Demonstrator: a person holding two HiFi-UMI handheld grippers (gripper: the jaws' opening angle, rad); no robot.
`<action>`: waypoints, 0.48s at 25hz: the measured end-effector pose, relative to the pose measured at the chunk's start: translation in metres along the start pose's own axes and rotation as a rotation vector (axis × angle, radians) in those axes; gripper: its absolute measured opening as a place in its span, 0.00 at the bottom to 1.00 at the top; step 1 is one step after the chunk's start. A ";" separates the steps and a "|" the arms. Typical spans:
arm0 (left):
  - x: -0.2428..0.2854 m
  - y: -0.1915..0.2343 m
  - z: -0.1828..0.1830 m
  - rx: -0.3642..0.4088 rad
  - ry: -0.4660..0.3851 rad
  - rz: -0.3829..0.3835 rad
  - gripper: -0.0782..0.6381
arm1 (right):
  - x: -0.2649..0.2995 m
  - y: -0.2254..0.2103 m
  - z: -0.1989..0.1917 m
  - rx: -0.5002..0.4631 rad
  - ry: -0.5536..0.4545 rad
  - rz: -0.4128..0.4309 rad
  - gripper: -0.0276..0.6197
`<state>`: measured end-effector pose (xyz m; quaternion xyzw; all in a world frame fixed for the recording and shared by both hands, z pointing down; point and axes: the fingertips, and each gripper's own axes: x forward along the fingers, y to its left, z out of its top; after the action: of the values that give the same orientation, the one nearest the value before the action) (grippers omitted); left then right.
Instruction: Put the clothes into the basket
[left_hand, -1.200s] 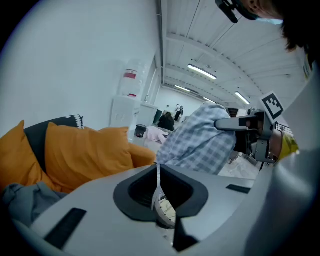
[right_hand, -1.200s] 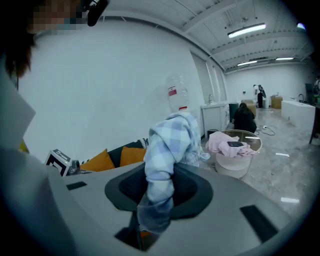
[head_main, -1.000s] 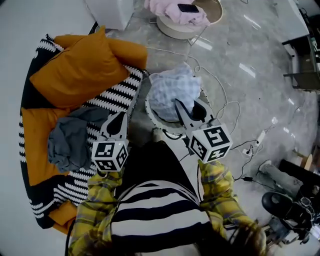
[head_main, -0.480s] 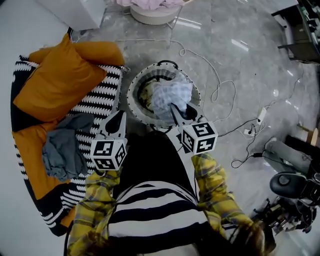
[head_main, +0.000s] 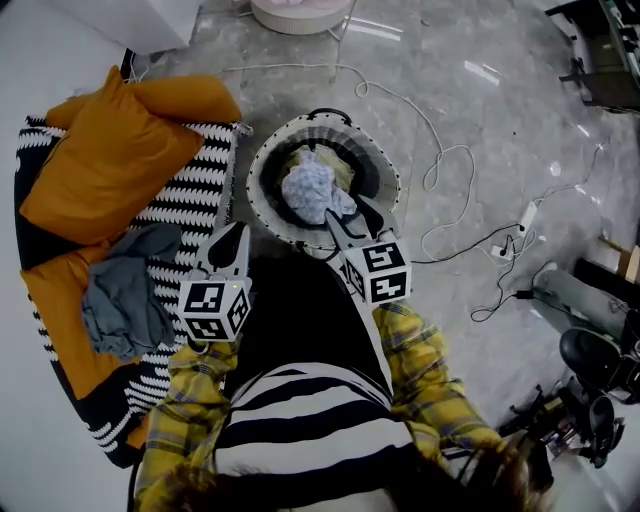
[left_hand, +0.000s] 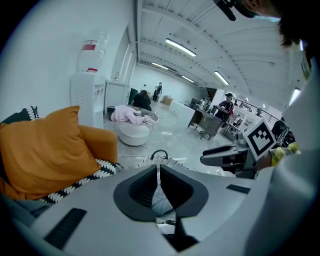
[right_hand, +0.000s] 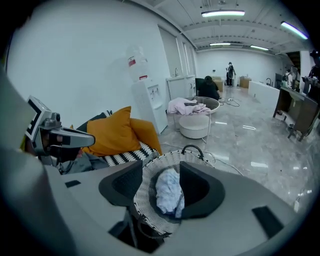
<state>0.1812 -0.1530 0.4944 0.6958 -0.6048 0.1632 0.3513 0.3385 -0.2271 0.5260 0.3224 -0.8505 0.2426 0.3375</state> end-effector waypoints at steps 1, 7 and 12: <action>0.000 0.000 0.000 -0.002 -0.002 0.002 0.15 | 0.000 0.000 0.001 0.004 0.000 0.004 0.40; -0.006 0.007 0.003 -0.022 -0.025 0.032 0.15 | 0.003 0.004 0.007 -0.010 0.001 0.043 0.40; -0.025 0.027 -0.002 -0.079 -0.064 0.107 0.15 | 0.013 0.025 0.020 -0.077 0.004 0.109 0.40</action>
<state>0.1504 -0.1345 0.4871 0.6529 -0.6580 0.1358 0.3497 0.3050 -0.2282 0.5178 0.2620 -0.8747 0.2286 0.3376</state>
